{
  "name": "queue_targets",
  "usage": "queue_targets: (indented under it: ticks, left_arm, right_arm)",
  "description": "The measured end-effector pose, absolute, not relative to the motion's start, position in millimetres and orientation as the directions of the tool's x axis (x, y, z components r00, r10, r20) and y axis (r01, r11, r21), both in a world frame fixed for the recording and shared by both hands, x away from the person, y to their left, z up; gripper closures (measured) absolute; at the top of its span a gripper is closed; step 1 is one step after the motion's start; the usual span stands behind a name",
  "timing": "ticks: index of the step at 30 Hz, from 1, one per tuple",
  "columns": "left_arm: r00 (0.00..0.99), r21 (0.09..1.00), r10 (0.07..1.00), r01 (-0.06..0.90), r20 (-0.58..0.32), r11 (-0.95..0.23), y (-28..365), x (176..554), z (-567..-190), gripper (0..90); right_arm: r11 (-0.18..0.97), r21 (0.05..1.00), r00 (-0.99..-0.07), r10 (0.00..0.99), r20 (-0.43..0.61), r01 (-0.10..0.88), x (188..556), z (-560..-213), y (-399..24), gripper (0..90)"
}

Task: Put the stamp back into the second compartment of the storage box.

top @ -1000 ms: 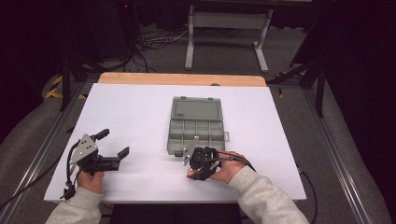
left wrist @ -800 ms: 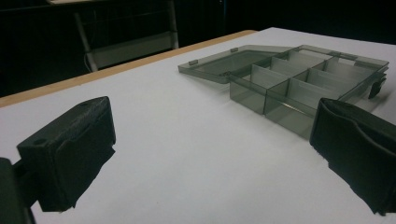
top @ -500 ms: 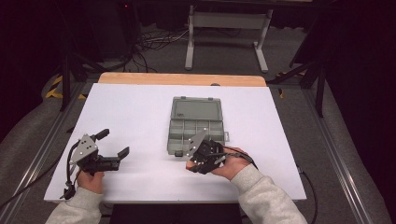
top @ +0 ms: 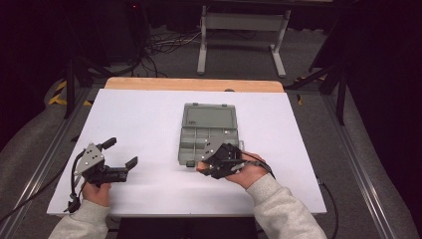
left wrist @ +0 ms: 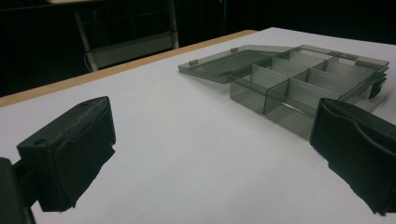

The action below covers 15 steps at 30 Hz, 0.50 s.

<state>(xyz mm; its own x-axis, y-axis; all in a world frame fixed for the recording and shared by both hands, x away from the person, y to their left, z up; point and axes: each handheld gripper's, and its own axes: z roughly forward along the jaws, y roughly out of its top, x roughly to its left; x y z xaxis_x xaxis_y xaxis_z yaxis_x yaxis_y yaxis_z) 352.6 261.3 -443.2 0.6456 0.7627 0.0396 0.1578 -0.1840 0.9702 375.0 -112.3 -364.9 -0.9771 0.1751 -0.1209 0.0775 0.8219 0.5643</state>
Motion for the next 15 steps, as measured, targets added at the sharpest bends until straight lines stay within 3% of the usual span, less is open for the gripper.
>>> queue_targets:
  ticks: [15]
  left_arm:
    - [0.647, 0.971, 0.761, 0.157, 0.037, -0.181, 261.4, 352.7, -443.3, 1.0]
  right_arm:
    - [0.759, 0.639, -0.955, 0.268, -0.129, 0.126, 384.1, -356.5, -115.2, 65.8]
